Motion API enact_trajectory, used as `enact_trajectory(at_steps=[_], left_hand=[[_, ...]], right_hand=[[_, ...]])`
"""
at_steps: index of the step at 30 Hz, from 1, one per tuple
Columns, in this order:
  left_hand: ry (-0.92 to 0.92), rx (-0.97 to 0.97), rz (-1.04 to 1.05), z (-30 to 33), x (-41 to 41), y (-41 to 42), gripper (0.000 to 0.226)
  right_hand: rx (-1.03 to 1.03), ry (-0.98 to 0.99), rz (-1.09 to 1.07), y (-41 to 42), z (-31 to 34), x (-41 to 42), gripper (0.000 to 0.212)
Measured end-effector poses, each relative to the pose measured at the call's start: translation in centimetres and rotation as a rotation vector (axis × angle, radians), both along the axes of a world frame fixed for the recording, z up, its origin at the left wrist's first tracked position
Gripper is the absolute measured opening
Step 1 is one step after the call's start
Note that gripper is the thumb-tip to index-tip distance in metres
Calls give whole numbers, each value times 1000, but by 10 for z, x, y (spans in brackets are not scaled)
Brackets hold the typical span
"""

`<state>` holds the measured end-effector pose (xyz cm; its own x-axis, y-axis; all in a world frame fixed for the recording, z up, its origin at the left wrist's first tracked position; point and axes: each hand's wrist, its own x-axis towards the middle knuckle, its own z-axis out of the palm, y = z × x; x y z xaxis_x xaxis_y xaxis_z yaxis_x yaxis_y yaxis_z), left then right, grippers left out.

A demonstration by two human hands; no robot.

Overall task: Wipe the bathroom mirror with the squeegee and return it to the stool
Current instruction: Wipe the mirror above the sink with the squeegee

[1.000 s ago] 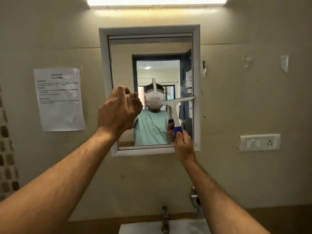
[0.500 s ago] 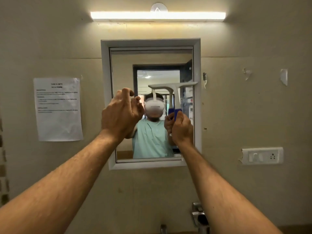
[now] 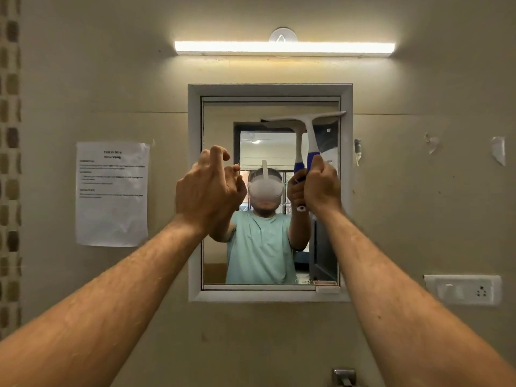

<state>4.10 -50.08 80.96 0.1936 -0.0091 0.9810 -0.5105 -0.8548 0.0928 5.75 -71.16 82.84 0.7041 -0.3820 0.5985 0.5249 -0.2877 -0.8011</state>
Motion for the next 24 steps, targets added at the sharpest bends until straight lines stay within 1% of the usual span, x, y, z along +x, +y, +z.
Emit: enact_trajectory(at_steps=[1, 4, 6, 10, 14, 19, 21, 24], left_hand=[[2, 4, -7, -3, 2, 1, 34], [4, 26, 0, -12, 9, 2, 31], [0, 33, 0, -17, 12, 1, 29], [-4, 15, -22, -21, 10, 0, 29], [13, 14, -35, -27, 3, -2, 23], [26, 25, -54, -34, -6, 0, 22], [32, 41, -61, -35, -8, 0, 23], [41, 43, -69, -31, -12, -1, 34]], right_hand=[[-2, -14, -12, -2, -8, -1, 76], [-24, -84, -106, -7, -32, -5, 52], [-30, -96, -125, -9, -49, -5, 46], [-38, -78, -91, -11, -78, -8, 44], [-32, -55, -79, -11, -96, -10, 46], [-50, -30, -80, -7, -118, -20, 55], [-65, -29, -92, -4, -117, -22, 55], [-68, -54, -106, 3, -95, -22, 51]])
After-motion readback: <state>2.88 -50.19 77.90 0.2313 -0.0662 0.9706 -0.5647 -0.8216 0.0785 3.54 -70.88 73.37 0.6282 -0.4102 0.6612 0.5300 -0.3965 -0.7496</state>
